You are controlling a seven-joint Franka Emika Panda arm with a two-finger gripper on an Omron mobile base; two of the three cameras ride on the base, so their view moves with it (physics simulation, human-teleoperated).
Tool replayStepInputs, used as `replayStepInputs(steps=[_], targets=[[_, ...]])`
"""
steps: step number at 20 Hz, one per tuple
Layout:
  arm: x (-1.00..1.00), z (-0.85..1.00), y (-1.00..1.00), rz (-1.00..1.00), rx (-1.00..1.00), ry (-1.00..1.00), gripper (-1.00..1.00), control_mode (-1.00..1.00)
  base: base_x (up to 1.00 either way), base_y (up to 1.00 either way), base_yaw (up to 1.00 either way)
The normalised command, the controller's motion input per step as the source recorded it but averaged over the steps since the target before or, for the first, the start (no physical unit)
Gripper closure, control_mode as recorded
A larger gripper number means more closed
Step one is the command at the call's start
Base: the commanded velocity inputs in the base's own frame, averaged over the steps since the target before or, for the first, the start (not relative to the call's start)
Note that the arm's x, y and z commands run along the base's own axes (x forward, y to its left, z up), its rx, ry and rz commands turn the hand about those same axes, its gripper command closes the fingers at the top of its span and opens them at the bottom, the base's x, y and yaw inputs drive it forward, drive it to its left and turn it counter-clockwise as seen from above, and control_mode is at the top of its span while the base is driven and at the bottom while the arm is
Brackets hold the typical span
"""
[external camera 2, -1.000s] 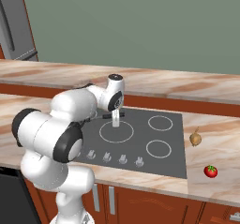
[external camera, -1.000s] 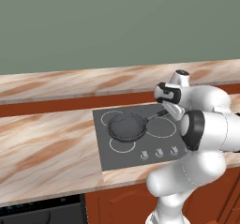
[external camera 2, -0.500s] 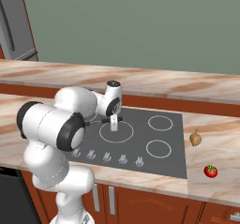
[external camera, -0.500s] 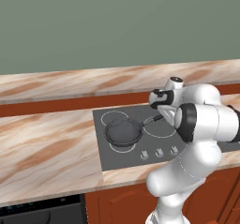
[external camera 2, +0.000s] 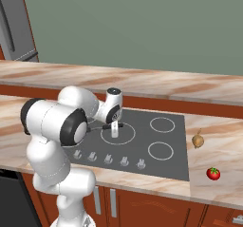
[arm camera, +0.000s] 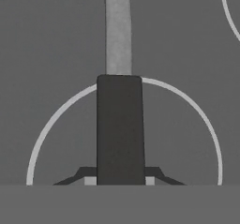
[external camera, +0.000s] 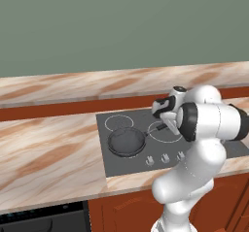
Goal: Place the pan on the front left burner on the stove. Then place the tomato and the onion in the pan and turn on the front left burner.
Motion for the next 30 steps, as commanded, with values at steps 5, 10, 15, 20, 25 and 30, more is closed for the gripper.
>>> replayStepInputs(steps=[5,10,15,20,25,30], targets=[[0.18,-0.16,0.03,0.0,0.0,0.0,1.0,-1.0,0.0,0.0,0.0],[0.22,-0.16,0.01,0.0,0.0,0.0,1.0,-1.0,0.0,0.0,0.0],[0.2,-0.19,0.02,0.0,0.0,0.0,1.0,-1.0,0.0,0.0,0.0],[-0.04,-0.15,0.0,0.0,0.0,0.0,1.0,-1.0,0.0,0.0,0.0],[-0.14,-0.12,0.0,0.0,0.0,0.0,1.0,-1.0,0.0,0.0,0.0],[-0.06,-0.12,0.0,0.0,0.0,0.0,-1.0,-1.0,0.0,0.0,0.0]])
